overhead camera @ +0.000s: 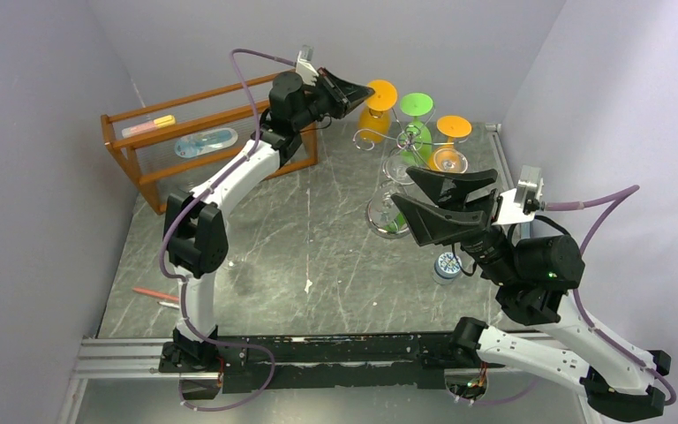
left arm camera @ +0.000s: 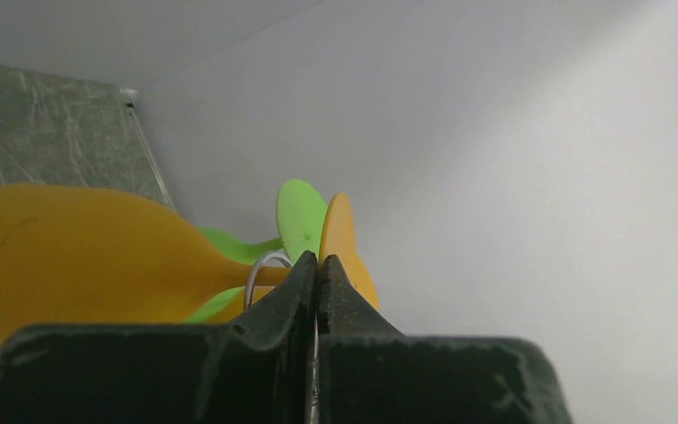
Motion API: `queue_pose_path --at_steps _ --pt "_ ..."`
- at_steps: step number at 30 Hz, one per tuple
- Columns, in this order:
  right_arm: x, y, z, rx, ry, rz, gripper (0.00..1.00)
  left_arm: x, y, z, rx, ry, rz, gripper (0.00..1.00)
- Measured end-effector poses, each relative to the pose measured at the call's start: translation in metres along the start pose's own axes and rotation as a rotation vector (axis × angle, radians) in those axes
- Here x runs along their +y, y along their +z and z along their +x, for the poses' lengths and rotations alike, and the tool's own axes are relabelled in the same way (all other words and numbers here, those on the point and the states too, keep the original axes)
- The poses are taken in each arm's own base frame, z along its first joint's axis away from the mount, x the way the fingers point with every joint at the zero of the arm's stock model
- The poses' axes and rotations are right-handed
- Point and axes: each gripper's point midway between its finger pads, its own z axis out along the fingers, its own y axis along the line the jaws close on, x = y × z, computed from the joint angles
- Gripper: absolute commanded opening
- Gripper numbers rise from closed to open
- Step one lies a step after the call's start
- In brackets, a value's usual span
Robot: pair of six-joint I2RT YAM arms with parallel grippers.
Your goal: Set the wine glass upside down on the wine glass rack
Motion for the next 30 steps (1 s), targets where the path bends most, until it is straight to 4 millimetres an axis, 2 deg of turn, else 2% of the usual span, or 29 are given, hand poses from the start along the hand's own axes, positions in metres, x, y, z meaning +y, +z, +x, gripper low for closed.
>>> queue_pose_path --at_steps 9,16,22,26,30 --pt "-0.002 0.000 0.000 0.001 0.001 0.011 0.65 0.026 -0.008 0.009 0.013 -0.020 -0.069 0.07" --pt "-0.003 -0.001 0.004 0.010 0.000 0.014 0.65 0.016 -0.020 0.009 0.021 0.026 -0.087 0.38" --pt "-0.005 -0.001 0.004 0.009 0.001 0.025 0.65 0.016 -0.030 0.009 0.033 0.054 -0.121 0.50" --pt "-0.007 -0.002 0.005 0.012 0.006 0.038 0.65 0.020 -0.049 0.011 0.039 0.078 -0.163 0.56" --pt "-0.011 -0.003 0.009 0.026 0.016 0.061 0.65 0.020 -0.081 0.010 0.025 0.146 -0.226 0.68"
